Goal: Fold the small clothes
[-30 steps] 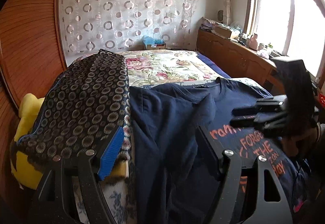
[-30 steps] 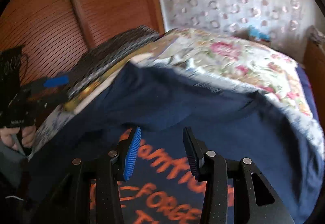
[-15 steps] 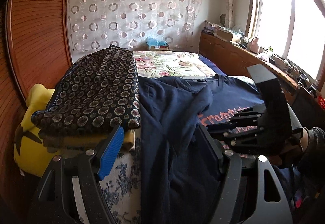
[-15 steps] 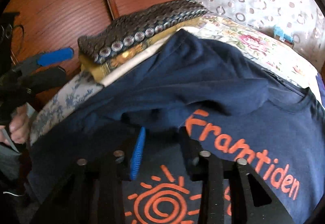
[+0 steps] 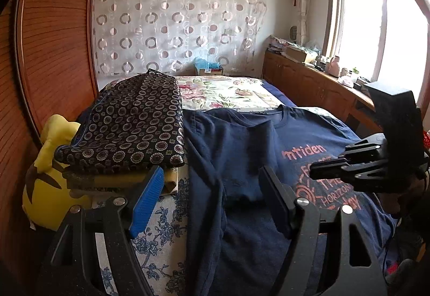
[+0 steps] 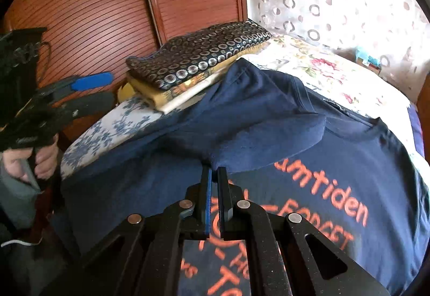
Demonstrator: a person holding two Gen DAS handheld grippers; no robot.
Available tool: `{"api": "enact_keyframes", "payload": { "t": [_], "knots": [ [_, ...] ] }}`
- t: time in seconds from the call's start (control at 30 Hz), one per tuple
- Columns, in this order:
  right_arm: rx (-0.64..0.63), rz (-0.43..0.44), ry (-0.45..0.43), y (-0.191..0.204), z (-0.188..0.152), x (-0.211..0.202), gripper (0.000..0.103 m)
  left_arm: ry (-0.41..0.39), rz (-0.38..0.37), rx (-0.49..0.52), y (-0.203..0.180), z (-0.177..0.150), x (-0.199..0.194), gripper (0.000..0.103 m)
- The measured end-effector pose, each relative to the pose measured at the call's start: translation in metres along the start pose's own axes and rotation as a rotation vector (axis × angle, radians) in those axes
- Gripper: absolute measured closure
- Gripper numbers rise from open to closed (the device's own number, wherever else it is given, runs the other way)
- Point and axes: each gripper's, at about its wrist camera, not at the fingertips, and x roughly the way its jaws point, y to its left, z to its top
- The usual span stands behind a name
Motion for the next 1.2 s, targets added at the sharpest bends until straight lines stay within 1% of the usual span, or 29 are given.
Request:
{"api": "enact_keyframes", "payload": {
  "t": [0.03,0.1,0.13,0.17,0.2,0.3,0.4,0.47,0.83,1.03,1.2],
  "knots": [
    [0.012,-0.003,-0.002,-0.003,-0.002,-0.003,0.098,0.001,-0.001,0.001,0.0,0.0,0.001,0.029],
    [0.021,-0.018,-0.012,-0.01,-0.006,-0.01,0.091,0.007,-0.005,0.005,-0.003,-0.001,0.004,0.029],
    [0.024,-0.035,-0.018,-0.012,-0.007,-0.012,0.077,0.011,-0.006,0.009,-0.005,-0.002,0.006,0.029],
    [0.037,-0.05,-0.027,-0.016,-0.009,-0.014,0.068,0.013,-0.007,0.013,-0.007,-0.002,0.008,0.029],
    [0.052,-0.055,-0.034,-0.02,-0.011,-0.017,0.067,0.015,-0.01,0.016,-0.009,-0.002,0.009,0.029],
    [0.082,-0.115,-0.05,-0.031,-0.019,-0.022,0.066,0.019,-0.024,0.02,-0.015,-0.002,0.012,0.029],
    [0.117,-0.142,-0.069,-0.044,-0.03,-0.039,0.066,0.021,-0.034,0.032,-0.025,-0.002,0.013,0.029],
    [0.137,-0.178,-0.079,-0.052,-0.04,-0.048,0.066,0.021,-0.043,0.04,-0.032,-0.001,0.014,0.029],
    [0.305,-0.341,-0.138,-0.1,-0.105,-0.129,0.066,0.026,-0.086,0.091,-0.069,0.003,0.021,0.029],
    [0.387,-0.437,-0.148,-0.123,-0.14,-0.16,0.066,0.049,-0.098,0.112,-0.082,-0.001,0.031,0.029],
    [0.46,-0.493,-0.132,-0.146,-0.16,-0.172,0.066,0.079,-0.115,0.116,-0.09,-0.006,0.043,0.029]
  ]
}}
